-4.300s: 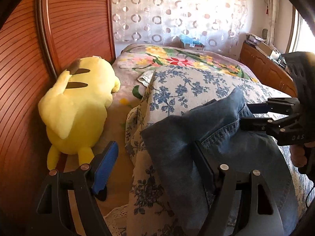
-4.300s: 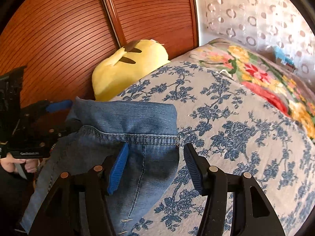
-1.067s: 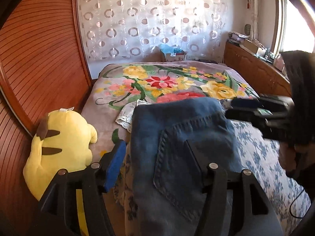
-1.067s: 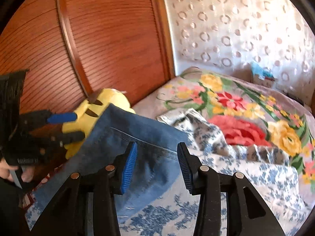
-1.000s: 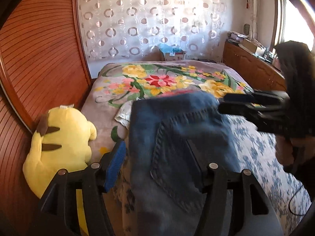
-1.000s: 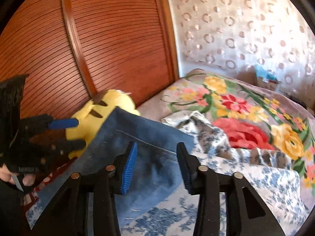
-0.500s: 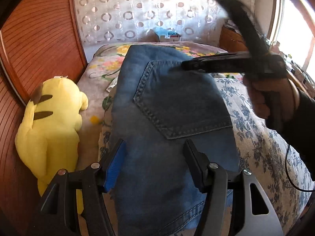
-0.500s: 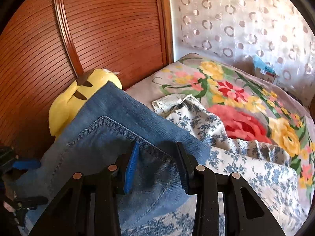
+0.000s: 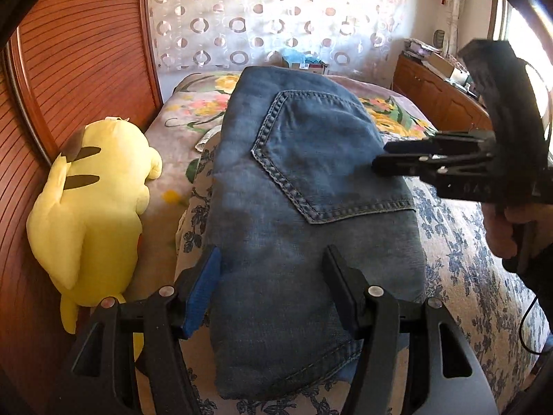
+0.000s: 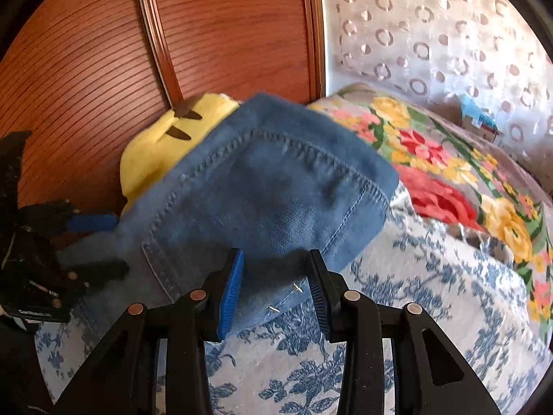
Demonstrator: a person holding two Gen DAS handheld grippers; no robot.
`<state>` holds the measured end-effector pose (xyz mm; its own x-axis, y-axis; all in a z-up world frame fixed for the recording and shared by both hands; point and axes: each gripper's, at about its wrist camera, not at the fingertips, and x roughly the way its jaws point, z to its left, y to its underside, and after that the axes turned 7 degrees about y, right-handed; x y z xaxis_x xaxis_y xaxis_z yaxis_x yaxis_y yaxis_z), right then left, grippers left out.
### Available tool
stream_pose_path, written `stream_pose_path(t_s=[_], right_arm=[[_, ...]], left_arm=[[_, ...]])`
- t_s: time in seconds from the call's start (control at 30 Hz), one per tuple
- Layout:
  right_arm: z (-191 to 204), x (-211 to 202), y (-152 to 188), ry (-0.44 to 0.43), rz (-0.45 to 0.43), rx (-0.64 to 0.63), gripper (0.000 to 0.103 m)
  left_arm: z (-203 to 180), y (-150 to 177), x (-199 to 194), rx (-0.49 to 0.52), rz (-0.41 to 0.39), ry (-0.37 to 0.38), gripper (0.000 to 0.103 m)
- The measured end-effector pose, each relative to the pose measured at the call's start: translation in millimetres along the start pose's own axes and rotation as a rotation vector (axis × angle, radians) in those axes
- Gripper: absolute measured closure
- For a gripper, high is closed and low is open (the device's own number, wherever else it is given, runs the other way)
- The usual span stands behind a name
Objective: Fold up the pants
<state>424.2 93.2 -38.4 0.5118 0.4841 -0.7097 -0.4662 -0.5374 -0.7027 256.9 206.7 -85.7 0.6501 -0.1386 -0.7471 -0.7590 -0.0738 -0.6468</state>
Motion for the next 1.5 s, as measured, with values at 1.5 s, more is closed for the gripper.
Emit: stream_pose_path(t_s=[1.5], right_arm=[[6,-188,121,0.157,-0.144,0.154,0.055]], left_arm=[[-123,-23,-75,0.125,-0.242,0.027,0.027]])
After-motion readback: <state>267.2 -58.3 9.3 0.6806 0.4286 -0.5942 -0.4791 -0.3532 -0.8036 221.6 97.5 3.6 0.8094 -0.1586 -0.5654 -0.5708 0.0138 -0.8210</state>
